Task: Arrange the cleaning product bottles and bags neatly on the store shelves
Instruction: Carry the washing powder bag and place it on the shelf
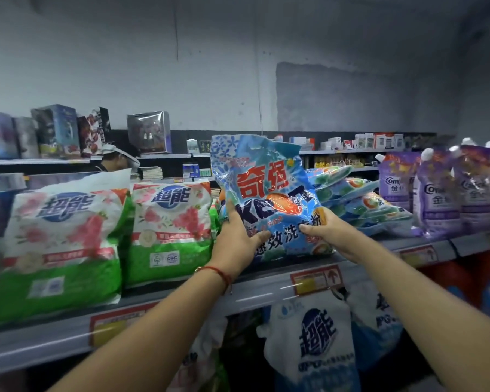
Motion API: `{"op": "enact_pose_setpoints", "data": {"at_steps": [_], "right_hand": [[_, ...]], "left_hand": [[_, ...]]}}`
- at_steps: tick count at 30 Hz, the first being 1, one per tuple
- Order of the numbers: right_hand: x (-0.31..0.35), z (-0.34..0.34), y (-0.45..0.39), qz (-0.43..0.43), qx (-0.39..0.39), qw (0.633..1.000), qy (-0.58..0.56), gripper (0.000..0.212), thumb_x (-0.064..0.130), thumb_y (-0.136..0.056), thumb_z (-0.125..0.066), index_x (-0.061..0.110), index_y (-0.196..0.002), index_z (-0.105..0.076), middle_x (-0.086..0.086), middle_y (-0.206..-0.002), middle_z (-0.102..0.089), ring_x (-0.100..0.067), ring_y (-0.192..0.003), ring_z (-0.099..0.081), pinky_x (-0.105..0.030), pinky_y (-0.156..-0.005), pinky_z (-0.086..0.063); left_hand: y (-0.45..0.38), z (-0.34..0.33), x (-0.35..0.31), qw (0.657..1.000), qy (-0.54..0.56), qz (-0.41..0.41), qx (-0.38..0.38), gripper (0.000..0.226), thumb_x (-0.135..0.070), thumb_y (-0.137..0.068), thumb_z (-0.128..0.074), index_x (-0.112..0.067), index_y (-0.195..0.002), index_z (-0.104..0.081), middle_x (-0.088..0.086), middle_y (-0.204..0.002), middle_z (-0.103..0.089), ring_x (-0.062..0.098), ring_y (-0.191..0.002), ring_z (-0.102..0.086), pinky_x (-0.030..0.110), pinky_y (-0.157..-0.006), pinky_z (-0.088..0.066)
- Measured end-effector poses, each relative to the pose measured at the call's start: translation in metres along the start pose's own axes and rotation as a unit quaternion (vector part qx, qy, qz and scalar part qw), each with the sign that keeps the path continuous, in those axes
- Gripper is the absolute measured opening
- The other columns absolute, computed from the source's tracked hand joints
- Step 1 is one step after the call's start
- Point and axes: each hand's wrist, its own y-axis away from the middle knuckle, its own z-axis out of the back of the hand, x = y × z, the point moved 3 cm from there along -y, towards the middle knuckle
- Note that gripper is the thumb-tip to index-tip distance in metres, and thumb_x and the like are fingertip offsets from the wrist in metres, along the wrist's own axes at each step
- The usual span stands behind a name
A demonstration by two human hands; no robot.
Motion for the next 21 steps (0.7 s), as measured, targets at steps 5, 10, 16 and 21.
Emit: {"op": "enact_pose_setpoints", "data": {"at_steps": [5, 10, 16, 21], "right_hand": [[0.001, -0.002, 0.010, -0.009, -0.024, 0.999, 0.037, 0.087, 0.042, -0.089, -0.074, 0.020, -0.156, -0.023, -0.007, -0.146, -0.049, -0.025, -0.124, -0.053, -0.045, -0.103, -0.049], [0.007, -0.004, 0.015, -0.023, -0.036, 0.994, 0.098, 0.088, 0.047, -0.094, -0.065, 0.019, -0.160, -0.015, -0.008, -0.160, -0.036, -0.031, -0.139, -0.042, -0.037, -0.099, -0.043], [0.020, -0.007, 0.032, -0.027, -0.064, 0.982, 0.177, 0.086, 0.051, -0.096, -0.059, 0.013, -0.159, -0.014, -0.013, -0.153, -0.045, -0.032, -0.133, -0.050, -0.043, -0.101, -0.047], [0.031, -0.006, 0.060, 0.001, -0.039, 0.952, 0.303, 0.087, 0.044, -0.097, -0.062, 0.017, -0.161, -0.009, -0.012, -0.159, -0.036, -0.032, -0.134, -0.050, -0.041, -0.096, -0.052]], "left_hand": [[0.007, 0.004, -0.007, 0.999, -0.035, 0.031, 0.011, 0.120, -0.050, -0.087, -0.073, -0.024, -0.158, 0.020, 0.016, -0.150, -0.048, 0.031, -0.124, -0.058, 0.048, -0.102, -0.051], [0.012, 0.005, -0.007, 0.996, -0.062, 0.057, -0.011, 0.117, -0.054, -0.087, -0.071, -0.022, -0.159, 0.015, 0.018, -0.141, -0.055, 0.033, -0.114, -0.063, 0.047, -0.093, -0.056], [0.030, 0.008, -0.025, 0.974, -0.217, 0.054, -0.049, 0.103, -0.059, -0.092, -0.061, -0.012, -0.160, 0.001, 0.018, -0.146, -0.047, 0.035, -0.120, -0.059, 0.043, -0.084, -0.054], [0.049, 0.028, -0.031, 0.953, -0.301, -0.009, -0.030, 0.090, -0.058, -0.093, -0.061, -0.015, -0.159, -0.018, 0.016, -0.151, -0.041, 0.031, -0.122, -0.058, 0.040, -0.089, -0.058]]}}
